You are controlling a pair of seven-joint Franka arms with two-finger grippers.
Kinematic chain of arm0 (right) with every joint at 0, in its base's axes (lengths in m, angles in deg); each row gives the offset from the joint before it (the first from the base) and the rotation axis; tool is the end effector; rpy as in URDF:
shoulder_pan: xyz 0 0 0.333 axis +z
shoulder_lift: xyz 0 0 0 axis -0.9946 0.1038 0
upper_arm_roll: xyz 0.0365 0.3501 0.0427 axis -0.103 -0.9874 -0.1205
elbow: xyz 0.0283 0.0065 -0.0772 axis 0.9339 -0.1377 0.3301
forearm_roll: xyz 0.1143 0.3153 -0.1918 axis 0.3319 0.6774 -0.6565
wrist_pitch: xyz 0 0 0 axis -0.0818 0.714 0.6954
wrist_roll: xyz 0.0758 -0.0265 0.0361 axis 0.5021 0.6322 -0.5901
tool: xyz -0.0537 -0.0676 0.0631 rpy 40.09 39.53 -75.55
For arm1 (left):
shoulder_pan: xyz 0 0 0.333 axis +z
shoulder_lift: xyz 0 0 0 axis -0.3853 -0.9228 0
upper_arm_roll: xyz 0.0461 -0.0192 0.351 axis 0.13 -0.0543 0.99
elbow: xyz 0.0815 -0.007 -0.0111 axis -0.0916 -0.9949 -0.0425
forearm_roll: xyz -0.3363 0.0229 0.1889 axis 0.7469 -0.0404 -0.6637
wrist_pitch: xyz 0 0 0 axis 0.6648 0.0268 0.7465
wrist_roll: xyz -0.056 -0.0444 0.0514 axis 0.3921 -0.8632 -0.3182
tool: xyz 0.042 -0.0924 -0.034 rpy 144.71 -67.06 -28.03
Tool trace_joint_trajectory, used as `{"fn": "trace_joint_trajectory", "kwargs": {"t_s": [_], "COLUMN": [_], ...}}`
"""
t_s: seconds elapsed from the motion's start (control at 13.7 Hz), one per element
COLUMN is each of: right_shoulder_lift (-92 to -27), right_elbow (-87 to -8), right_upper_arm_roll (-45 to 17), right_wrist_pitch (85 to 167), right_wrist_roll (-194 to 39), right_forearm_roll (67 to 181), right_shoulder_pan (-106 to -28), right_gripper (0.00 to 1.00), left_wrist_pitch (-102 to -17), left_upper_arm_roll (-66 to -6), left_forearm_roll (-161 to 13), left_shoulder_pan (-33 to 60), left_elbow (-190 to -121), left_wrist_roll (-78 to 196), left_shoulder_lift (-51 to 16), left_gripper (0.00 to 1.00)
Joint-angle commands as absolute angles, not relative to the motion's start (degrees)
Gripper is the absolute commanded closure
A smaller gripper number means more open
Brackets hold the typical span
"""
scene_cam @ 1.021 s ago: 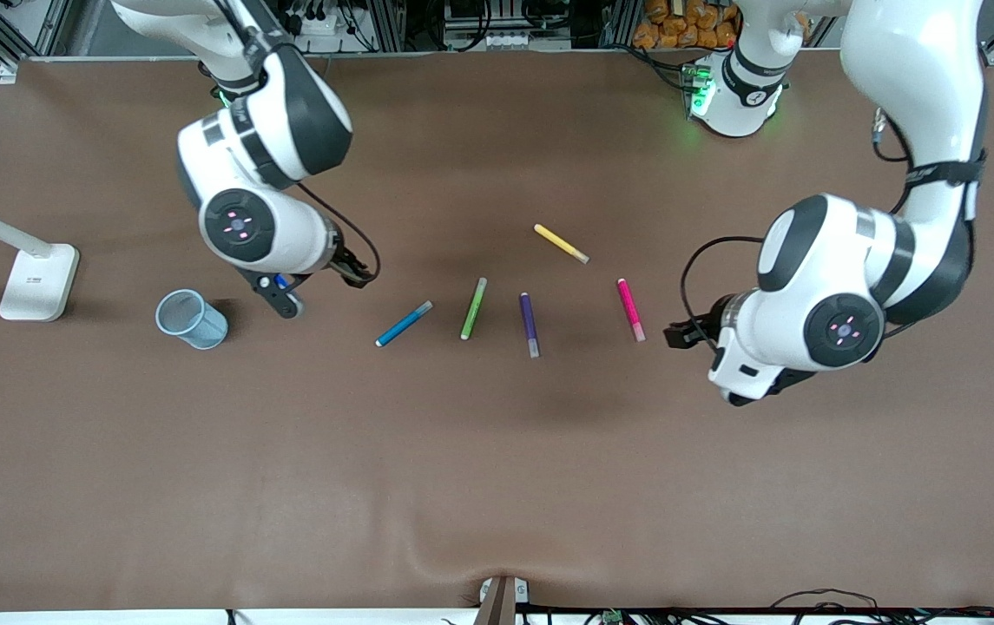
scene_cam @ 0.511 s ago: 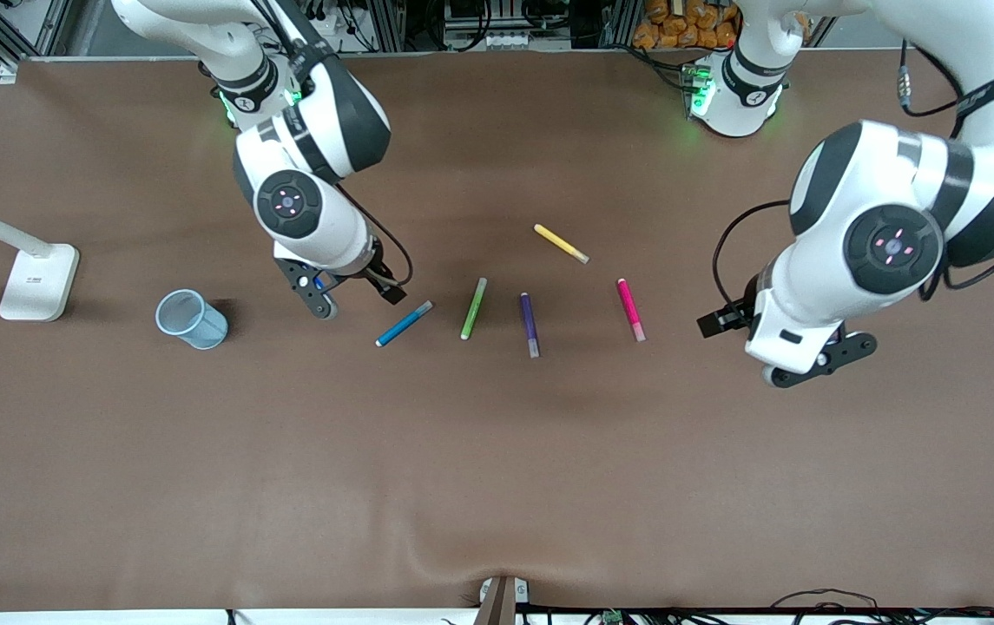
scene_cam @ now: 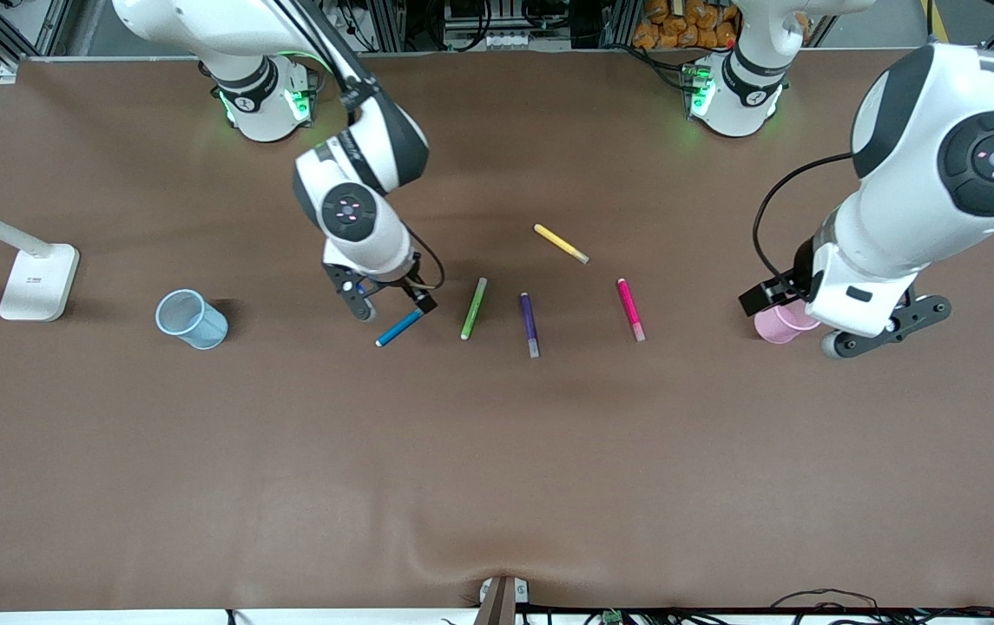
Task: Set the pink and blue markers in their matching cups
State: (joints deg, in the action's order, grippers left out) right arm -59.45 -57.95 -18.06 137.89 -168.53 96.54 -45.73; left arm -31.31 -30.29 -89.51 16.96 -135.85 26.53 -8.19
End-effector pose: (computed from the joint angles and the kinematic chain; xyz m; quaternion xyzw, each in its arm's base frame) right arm 0.4972 0.3821 0.3128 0.8836 -0.4616 -0.0768 0.0161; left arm 0.6124 -0.1694 0.5787 -0.9815 -0.1799 0.0414 0.0505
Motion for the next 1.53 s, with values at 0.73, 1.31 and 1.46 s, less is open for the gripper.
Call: {"fn": "trace_joint_trajectory", "kwargs": {"t_s": [0.73, 1.31, 1.46], "right_shoulder_lift": [-50.74, -50.21, -50.21], "right_elbow": [-58.11, -58.73, -58.82], "right_upper_arm_roll": [-17.05, -17.05, -16.96], "right_wrist_pitch": [149.49, 149.23, 149.05], "right_wrist_roll": [-170.12, -170.03, -169.94], "right_forearm_roll": [95.21, 93.89, 93.46], "right_shoulder_pan": [-44.05, -44.14, -44.14], "right_gripper": [0.21, 0.65, 0.7], "left_wrist_pitch": [-33.39, -42.44, -44.11], "left_upper_arm_roll": [-31.1, -31.01, -31.1], "left_forearm_roll": [-77.27, -73.75, -73.75], "left_shoulder_pan": [14.58, 11.33, 11.32], "left_elbow": [-142.76, -143.72, -143.81], "left_wrist_roll": [25.08, 23.06, 23.06], "left_shoulder_lift": [-20.19, -31.35, -33.37], "left_gripper": [0.0, 0.07, 0.14]}}
